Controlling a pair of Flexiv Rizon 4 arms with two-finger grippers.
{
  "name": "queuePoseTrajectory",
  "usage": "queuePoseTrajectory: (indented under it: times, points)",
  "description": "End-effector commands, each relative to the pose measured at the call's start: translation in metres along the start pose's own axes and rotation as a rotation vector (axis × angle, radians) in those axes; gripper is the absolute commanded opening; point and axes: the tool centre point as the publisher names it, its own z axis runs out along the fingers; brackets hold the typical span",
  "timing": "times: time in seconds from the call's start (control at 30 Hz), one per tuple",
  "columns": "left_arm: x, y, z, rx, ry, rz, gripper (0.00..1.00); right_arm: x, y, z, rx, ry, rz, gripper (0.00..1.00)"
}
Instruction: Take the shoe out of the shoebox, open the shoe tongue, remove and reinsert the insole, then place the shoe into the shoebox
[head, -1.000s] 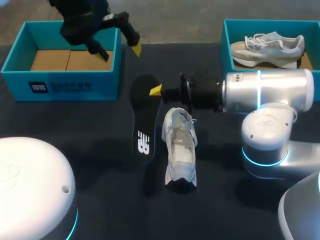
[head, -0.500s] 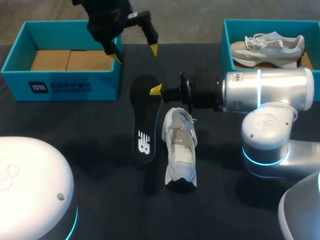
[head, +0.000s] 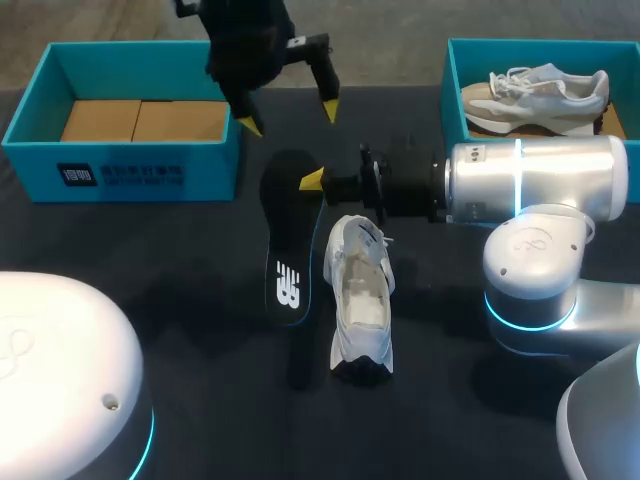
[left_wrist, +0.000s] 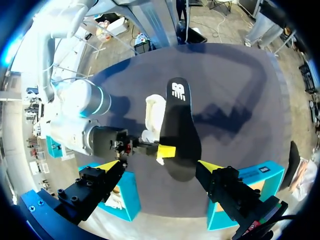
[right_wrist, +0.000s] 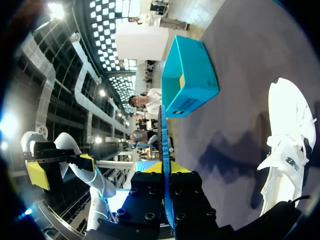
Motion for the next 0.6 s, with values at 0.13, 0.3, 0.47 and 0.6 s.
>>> queuePoseTrajectory:
  times: [0.13, 0.3, 0.47, 0.6]
  points:
    - [0.01, -0.005, -0.008, -0.016, -0.057, 0.027, 1.0, 0.001, -0.001, 0.002, -0.003, -0.007, 0.001, 0.0]
    - [0.029, -0.017, -0.014, -0.059, -0.195, 0.058, 1.0, 0.001, -0.001, 0.002, -0.003, -0.007, 0.001, 0.0]
    - [0.055, -0.027, -0.014, -0.094, -0.358, 0.056, 1.0, 0.001, -0.001, 0.002, -0.003, -0.007, 0.001, 0.0]
    - [0.07, -0.031, -0.012, -0.112, -0.449, 0.046, 1.0, 0.001, -0.001, 0.002, -0.003, -0.007, 0.001, 0.0]
